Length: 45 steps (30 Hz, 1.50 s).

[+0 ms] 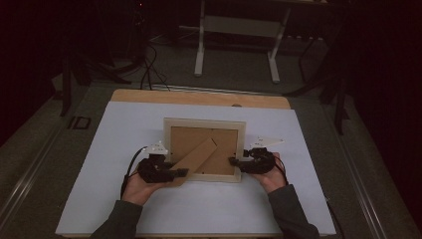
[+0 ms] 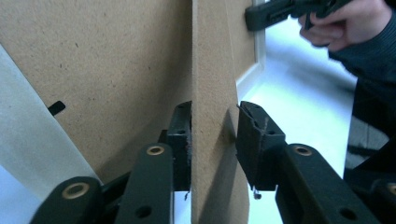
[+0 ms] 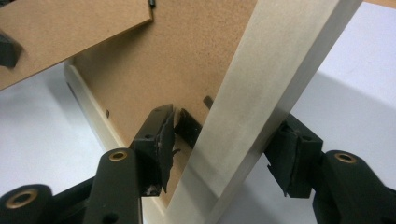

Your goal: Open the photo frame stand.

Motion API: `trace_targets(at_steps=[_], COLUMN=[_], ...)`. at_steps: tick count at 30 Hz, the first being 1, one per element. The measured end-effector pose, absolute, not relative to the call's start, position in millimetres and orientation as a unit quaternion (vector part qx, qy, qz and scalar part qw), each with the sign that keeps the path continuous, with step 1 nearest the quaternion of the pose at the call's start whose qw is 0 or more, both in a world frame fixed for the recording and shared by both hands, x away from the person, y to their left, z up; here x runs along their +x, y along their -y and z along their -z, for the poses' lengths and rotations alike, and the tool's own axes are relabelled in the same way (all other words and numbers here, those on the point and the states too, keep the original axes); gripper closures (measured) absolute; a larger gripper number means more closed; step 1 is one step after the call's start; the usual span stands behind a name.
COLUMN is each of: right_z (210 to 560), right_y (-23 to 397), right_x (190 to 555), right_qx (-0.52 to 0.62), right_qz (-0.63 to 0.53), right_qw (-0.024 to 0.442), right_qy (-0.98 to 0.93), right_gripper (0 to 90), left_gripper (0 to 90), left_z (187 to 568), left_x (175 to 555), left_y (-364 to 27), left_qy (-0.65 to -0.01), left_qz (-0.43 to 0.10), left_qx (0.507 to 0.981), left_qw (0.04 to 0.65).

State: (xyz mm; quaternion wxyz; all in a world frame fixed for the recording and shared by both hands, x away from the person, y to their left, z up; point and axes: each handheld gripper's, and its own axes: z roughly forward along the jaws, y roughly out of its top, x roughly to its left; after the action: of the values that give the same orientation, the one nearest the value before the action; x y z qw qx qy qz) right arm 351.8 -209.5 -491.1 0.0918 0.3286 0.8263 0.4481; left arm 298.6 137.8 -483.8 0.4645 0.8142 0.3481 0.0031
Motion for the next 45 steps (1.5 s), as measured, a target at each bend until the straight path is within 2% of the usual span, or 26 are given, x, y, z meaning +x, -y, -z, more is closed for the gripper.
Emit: trace_targets(at_steps=[9, 12, 14, 19, 24, 31, 40, 45], right_z=[491.0, 491.3, 493.9, 503.3, 502.4, 495.9, 494.3, 494.6], right_y=[207.6, 210.0, 211.7, 206.5, 207.7, 204.6, 197.9, 194.1], right_x=[351.6, 354.0, 357.0, 357.7, 356.8, 351.4, 347.8, 346.0], right_qx=[0.329, 0.332, 0.332, 0.325, 0.325, 0.309, 0.305, 0.303], right_qz=[-0.443, -0.444, -0.441, -0.418, -0.418, -0.418, -0.408, -0.398], right_qw=[0.101, 0.088, 0.058, 0.041, 0.045, 0.087, 0.141, 0.173], right_qy=[-0.828, -0.827, -0.831, -0.847, -0.847, -0.85, -0.849, -0.849], right_gripper=[45.6, 45.7, 44.0, 43.4, 49.8, 60.3, 66.2, 66.3], left_gripper=[72.9, 72.9, 73.1, 73.3, 73.1, 74.1, 74.7, 74.7], left_z=[482.6, 482.2, 481.6, 481.1, 479.4, 478.2, 480.8, 483.6], left_x=[296.8, 296.4, 296.0, 295.2, 294.7, 294.5, 295.4, 296.3], left_y=[-134.7, -134.1, -133.5, -132.8, -132.3, -135.2, -132.1, -130.6], left_qy=[-0.346, -0.344, -0.341, -0.338, -0.343, -0.357, -0.363, -0.364], left_qz=[-0.025, -0.03, -0.033, -0.039, -0.051, -0.072, -0.087, -0.089], left_qx=[0.822, 0.822, 0.823, 0.825, 0.827, 0.823, 0.823, 0.825], left_qw=[0.453, 0.453, 0.452, 0.451, 0.442, 0.437, 0.428, 0.423])
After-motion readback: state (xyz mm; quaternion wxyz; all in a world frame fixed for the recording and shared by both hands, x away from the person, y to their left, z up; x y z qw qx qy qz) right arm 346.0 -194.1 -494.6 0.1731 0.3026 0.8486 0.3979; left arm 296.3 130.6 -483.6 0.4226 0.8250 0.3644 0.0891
